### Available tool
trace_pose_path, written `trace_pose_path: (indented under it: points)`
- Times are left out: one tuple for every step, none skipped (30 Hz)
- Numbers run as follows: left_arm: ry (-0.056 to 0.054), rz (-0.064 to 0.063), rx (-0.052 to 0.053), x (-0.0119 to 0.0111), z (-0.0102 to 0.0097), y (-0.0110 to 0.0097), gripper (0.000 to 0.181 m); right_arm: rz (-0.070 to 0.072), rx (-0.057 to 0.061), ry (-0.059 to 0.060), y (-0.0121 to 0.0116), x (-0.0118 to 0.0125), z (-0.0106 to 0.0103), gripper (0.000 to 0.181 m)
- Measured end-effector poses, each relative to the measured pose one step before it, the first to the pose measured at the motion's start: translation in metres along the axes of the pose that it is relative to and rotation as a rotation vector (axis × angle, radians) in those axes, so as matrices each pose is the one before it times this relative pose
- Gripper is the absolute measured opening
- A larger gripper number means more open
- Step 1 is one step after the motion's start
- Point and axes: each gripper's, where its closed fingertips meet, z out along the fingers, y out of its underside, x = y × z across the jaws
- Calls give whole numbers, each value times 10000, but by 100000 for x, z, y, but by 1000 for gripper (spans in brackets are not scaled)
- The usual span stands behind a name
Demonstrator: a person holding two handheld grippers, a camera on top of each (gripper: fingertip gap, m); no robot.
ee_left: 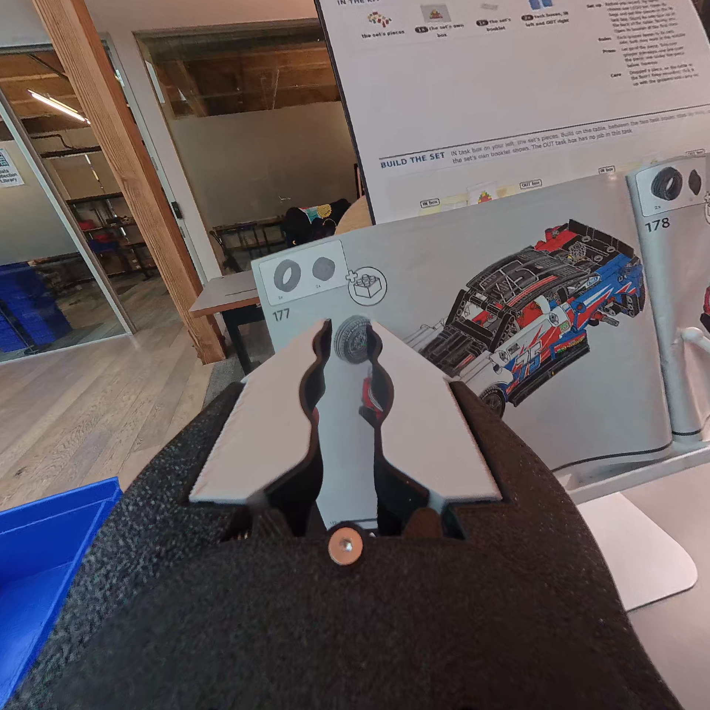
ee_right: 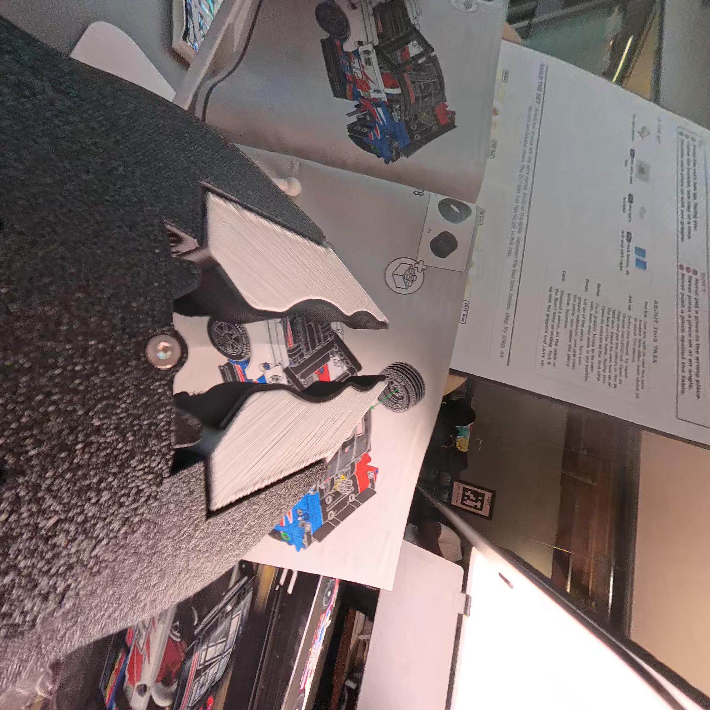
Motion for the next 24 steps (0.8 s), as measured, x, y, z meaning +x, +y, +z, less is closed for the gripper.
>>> trace_pose_path:
  points:
    - [36,-31,-70,298,-291,550,18,21,-102,29,685,-24,-344,23]
    - [47,-28,-67,347,-329,642,19,1,-75,5,731,-75,-438,24]
    - [52,-36,-63,375,-359,726,21,29,-80,-39,790,-134,-472,24]
    - [69,-63,-53,410,-366,765,23,52,-129,2,913,-92,-487,24]
    - [67,-80,-64,403,-345,797,25,65,-106,4,905,-90,-485,25]
    - [66,-102,-58,395,-319,776,29,76,-79,-64,871,-201,-458,26]
    - [58,-144,-38,375,-292,725,33,43,-78,-21,820,-158,-423,28]
    - [74,-194,-29,382,-262,669,38,12,-51,-35,742,-192,-394,30]
    - [102,-202,-36,440,-218,611,44,16,-36,-27,651,-204,-373,32]
    - [83,-171,-55,438,-177,569,54,27,-45,-20,598,-202,-321,35]
    - [18,-154,-39,370,-137,480,67,54,-54,-14,536,-196,-283,43]
    - [-10,-114,-15,344,-116,359,79,54,-47,6,450,-171,-242,52]
    - [-30,-56,-5,330,-109,248,89,52,-41,17,376,-138,-225,61]
    - [-18,-18,-29,365,-84,193,97,50,-23,29,293,-92,-215,69]
    - [-1,0,-59,376,-45,147,103,47,-10,66,199,-9,-194,75]
    - [-4,-3,-65,348,-23,85,107,19,-13,38,136,-7,-164,78]
    - [-1,-17,-25,301,-35,-29,109,17,-14,12,100,-17,-156,80]
    - [-1,-25,-10,255,-34,-69,109,31,15,-17,12,-35,-133,81]
    - [-5,-21,2,194,-26,-105,109,36,-2,-24,17,-33,-130,81]
    - [-11,-1,9,152,-27,-94,108,18,-32,-6,52,13,-116,80]
    - [-6,4,-10,130,-15,-47,108,-3,-15,9,26,34,-117,81]
    - [-20,-1,-14,72,-20,-2,108,8,-8,6,26,42,-148,81]
    - [-18,-5,1,65,-27,-22,108,3,-1,40,15,86,-150,80]
    - [-20,-8,4,41,-40,-6,108,-8,16,7,-20,41,-159,80]
